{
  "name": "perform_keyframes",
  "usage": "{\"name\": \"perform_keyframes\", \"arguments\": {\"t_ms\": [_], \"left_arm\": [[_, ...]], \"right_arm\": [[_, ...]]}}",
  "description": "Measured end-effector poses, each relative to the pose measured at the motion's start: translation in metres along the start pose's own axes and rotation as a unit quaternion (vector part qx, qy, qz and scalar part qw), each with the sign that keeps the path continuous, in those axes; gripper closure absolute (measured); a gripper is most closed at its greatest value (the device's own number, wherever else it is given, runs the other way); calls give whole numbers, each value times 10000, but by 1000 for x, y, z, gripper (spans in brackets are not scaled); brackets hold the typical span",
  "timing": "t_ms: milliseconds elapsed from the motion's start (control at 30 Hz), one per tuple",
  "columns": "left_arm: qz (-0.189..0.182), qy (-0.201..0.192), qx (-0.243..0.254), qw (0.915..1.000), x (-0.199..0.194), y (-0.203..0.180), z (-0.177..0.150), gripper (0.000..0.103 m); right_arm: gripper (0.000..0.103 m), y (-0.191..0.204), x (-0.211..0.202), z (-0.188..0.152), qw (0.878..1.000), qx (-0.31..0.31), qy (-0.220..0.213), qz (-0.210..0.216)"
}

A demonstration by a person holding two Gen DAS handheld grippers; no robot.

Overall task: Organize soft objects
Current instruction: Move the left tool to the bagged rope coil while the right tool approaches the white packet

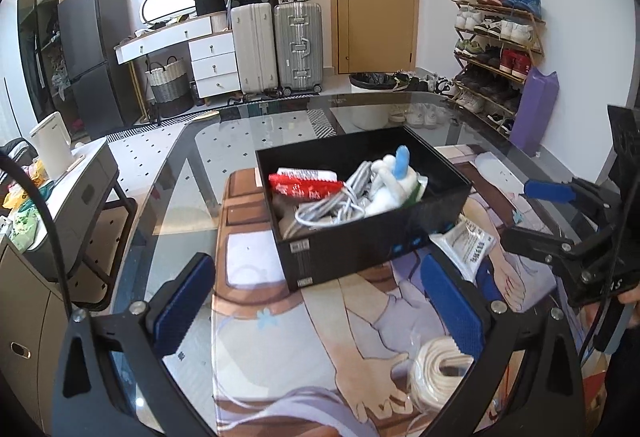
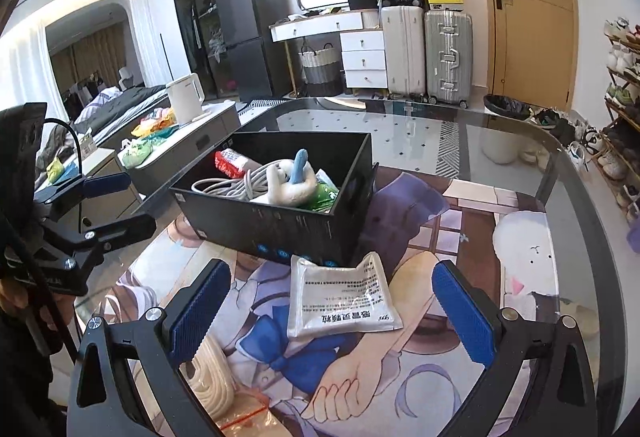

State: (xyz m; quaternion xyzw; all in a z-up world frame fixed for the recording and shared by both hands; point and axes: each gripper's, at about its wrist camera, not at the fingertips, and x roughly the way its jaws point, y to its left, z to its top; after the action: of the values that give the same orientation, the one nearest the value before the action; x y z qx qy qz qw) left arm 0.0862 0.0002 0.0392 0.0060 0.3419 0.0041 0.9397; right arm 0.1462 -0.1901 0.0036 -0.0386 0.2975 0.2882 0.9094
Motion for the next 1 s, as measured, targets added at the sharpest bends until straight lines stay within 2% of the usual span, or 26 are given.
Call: {"name": "perform_keyframes", "arguments": {"t_ms": [633,1000], "left_arm": [[-294,314,152,9990,-8,-32,-44,0],[-561,496,409,9964,-8,-56,-58,0]], "right_arm": [[1,6,-8,-3,9997,-211,129,26],[1,2,-4,-8,9989,-261,395,-29]]}}
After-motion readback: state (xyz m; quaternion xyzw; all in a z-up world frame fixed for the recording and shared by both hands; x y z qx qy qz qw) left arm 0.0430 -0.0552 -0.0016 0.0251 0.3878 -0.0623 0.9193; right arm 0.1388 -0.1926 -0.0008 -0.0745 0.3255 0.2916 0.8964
